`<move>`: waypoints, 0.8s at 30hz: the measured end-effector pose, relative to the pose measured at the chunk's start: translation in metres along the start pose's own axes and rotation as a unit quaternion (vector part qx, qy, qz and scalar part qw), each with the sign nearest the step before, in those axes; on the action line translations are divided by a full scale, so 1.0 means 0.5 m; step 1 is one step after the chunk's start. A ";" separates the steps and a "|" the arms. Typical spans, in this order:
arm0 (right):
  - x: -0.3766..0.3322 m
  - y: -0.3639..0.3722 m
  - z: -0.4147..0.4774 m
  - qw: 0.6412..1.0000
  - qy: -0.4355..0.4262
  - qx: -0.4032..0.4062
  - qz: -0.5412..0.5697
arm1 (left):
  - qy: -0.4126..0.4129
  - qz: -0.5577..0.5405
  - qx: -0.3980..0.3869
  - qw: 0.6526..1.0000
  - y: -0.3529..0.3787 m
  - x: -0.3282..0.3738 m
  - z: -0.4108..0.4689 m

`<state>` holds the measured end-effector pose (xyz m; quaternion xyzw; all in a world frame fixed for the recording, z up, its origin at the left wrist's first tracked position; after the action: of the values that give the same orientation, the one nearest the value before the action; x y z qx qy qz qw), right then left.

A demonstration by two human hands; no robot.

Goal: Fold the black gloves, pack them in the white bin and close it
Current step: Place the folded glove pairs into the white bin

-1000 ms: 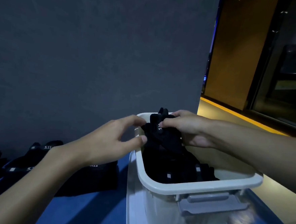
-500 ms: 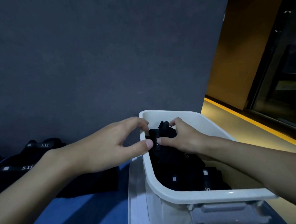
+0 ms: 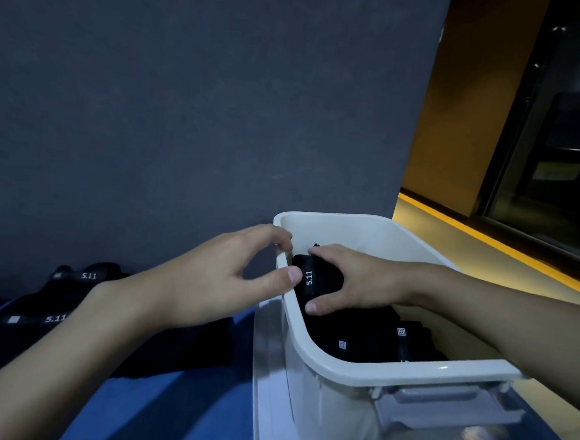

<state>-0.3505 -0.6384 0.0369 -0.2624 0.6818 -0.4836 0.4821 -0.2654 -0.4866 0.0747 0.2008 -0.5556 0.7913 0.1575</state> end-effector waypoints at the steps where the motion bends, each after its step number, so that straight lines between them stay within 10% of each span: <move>1: -0.002 -0.004 -0.002 1.000 -0.001 0.005 -0.013 | 0.000 0.000 -0.001 1.000 0.000 0.000 0.000; 24: -0.004 -0.005 -0.010 0.997 0.009 0.000 -0.077 | 0.010 0.003 0.006 1.000 -0.004 0.002 -0.001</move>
<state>-0.3544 -0.6359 0.0403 -0.3099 0.6636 -0.5216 0.4376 -0.2652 -0.4855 0.0765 0.1921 -0.5502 0.7969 0.1591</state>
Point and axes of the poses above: each hand's wrist, its own z-axis towards the middle knuckle, its own y-axis out of the palm, x = y × z, the point moved 8 cm from there along z, towards the middle knuckle, and after that the axes turned 2 degrees about z, right-handed, at the moved point
